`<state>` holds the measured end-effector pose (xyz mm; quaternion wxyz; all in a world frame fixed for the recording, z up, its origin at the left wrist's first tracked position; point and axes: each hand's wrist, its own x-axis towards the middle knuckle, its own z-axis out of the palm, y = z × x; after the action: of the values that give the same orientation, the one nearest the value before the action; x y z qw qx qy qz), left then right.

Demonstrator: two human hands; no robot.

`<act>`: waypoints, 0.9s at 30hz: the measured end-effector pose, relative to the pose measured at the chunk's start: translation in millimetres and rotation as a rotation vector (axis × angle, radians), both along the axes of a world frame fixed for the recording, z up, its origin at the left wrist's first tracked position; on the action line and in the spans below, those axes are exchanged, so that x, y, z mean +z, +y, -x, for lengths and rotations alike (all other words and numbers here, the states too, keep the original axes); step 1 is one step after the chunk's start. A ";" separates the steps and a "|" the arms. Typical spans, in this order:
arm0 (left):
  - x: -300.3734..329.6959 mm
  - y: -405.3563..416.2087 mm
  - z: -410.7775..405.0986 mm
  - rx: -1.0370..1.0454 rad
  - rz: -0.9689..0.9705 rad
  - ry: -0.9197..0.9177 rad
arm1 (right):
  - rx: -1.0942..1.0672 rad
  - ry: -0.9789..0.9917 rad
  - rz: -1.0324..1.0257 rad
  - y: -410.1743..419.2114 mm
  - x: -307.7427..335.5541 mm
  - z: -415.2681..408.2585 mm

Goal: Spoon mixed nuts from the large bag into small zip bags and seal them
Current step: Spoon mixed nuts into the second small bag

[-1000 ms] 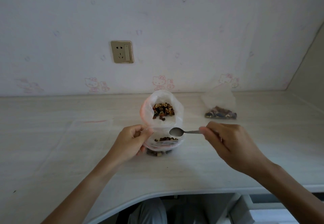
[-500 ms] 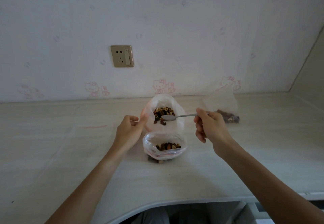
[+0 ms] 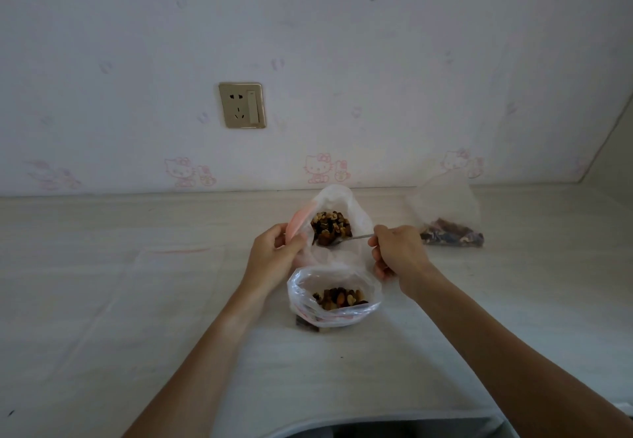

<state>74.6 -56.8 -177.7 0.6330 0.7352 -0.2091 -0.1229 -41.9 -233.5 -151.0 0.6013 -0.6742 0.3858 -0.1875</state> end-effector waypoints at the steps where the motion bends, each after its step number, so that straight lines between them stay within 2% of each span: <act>1: 0.6 -0.3 0.7 -0.015 0.009 -0.004 | -0.002 -0.003 0.002 0.0 -0.7 -2.9; 18: -4.3 -3.5 -1.4 -0.074 0.053 0.014 | 0.071 -0.016 0.130 2.4 -11.5 -10.4; 27: 3.3 -0.3 -0.5 0.002 0.127 0.048 | 0.060 -0.062 0.026 -6.9 -8.4 1.8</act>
<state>75.1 -57.1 -174.4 0.6835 0.6904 -0.2005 -0.1266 -43.7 -240.5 -159.4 0.6094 -0.6872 0.3441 -0.1950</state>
